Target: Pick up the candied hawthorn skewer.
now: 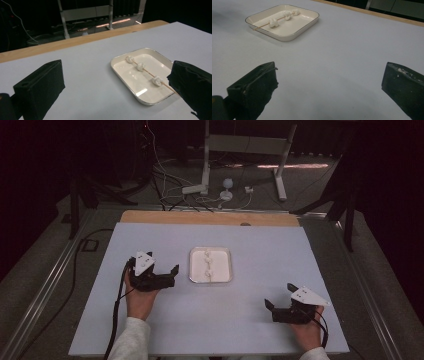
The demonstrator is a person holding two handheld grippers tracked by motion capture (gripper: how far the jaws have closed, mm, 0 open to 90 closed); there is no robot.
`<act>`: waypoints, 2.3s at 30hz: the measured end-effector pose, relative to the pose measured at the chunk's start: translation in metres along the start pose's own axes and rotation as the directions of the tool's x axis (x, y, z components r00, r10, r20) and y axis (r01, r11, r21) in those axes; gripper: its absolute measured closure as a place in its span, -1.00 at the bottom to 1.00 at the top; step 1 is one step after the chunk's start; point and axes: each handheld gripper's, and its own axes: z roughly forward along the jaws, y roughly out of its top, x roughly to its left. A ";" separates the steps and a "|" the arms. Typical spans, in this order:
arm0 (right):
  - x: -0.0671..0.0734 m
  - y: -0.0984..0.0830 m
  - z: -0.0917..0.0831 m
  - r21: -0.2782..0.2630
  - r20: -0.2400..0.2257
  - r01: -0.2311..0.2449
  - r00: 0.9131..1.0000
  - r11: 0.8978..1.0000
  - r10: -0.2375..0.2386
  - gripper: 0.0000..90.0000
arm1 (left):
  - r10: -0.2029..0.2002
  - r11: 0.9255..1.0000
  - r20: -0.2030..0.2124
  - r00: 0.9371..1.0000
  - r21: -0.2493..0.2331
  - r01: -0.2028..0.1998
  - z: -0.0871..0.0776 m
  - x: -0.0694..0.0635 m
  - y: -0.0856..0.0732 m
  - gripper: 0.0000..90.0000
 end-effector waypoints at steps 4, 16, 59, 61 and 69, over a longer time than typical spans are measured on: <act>0.000 0.000 0.001 0.005 -0.003 -0.004 1.000 1.000 0.004 -1.00 | -0.004 0.999 0.027 1.000 0.040 0.003 0.008 -0.001 0.000 -0.99; 0.002 0.002 0.001 0.000 -0.009 0.006 1.000 1.000 -0.006 -1.00 | -0.002 0.996 0.079 0.997 0.088 -0.005 0.029 -0.019 0.004 -0.99; 0.004 0.003 0.001 -0.003 -0.012 0.009 1.000 1.000 -0.009 -1.00 | 0.056 0.919 0.108 0.993 0.383 -0.094 0.107 -0.081 -0.019 -0.25; 0.004 0.003 0.001 -0.002 -0.011 0.007 1.000 1.000 -0.007 -1.00 | 0.054 0.915 0.114 0.992 0.392 -0.094 0.107 -0.080 -0.019 -0.12; 0.004 0.003 0.001 -0.002 -0.012 0.010 1.000 1.000 -0.010 -1.00 | -0.021 0.898 0.112 0.994 0.438 -0.030 0.105 -0.067 -0.023 0.44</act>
